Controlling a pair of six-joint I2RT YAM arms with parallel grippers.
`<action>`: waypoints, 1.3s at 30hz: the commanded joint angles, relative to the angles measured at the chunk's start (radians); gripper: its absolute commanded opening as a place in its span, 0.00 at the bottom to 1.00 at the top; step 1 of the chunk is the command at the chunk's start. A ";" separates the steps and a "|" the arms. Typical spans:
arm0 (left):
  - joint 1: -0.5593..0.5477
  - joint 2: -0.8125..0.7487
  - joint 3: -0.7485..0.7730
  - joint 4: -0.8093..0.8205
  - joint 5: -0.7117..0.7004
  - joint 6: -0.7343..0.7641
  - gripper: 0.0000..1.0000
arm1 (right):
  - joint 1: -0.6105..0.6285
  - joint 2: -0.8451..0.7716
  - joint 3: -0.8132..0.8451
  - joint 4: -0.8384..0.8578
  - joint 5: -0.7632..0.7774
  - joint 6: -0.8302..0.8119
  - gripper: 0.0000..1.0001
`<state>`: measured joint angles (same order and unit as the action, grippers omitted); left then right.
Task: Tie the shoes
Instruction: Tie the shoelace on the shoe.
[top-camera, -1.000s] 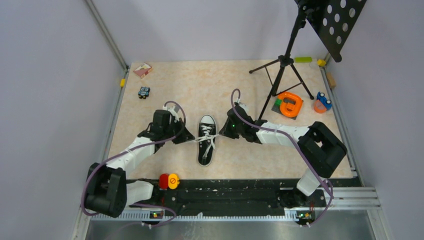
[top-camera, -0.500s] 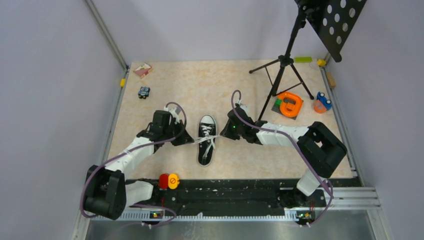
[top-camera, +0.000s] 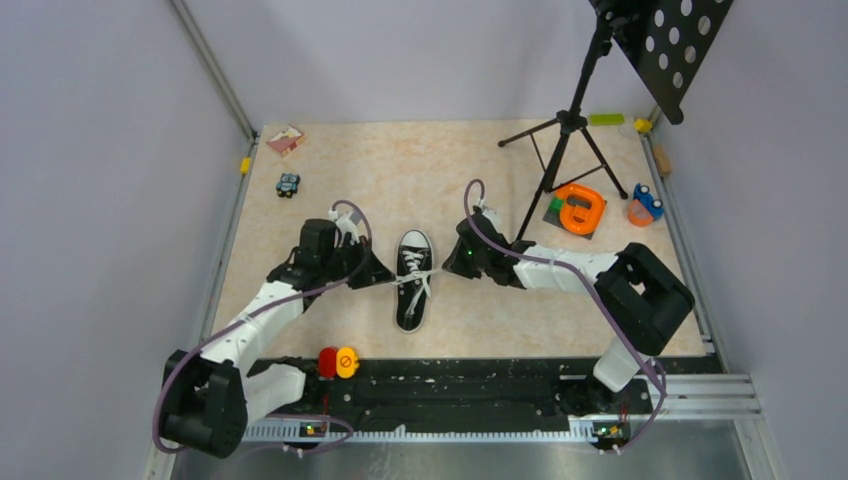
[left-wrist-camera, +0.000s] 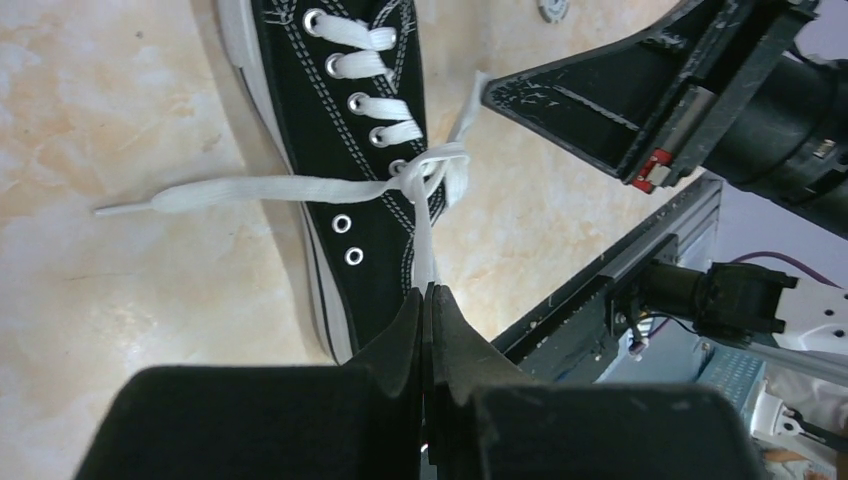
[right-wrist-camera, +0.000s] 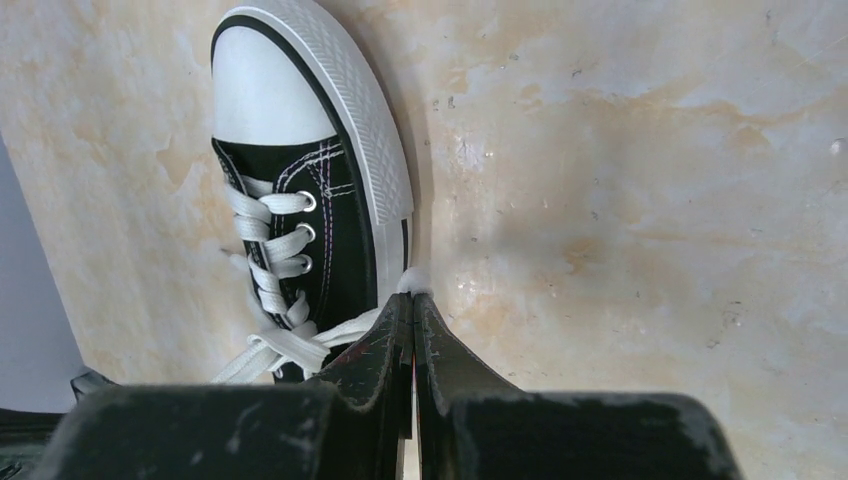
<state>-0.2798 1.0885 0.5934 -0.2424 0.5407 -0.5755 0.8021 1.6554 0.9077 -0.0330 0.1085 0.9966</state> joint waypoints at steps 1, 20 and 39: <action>-0.004 -0.016 -0.007 0.106 0.063 -0.040 0.00 | -0.019 -0.041 -0.014 0.011 0.032 -0.005 0.00; -0.035 0.132 0.055 0.250 0.018 -0.087 0.00 | -0.052 -0.043 -0.047 0.020 0.061 -0.005 0.00; 0.031 -0.031 -0.096 0.027 -0.213 -0.024 0.00 | -0.064 -0.039 -0.064 0.025 0.055 -0.010 0.00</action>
<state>-0.2626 1.0939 0.5194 -0.1925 0.3813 -0.6071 0.7536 1.6497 0.8570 -0.0296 0.1421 0.9962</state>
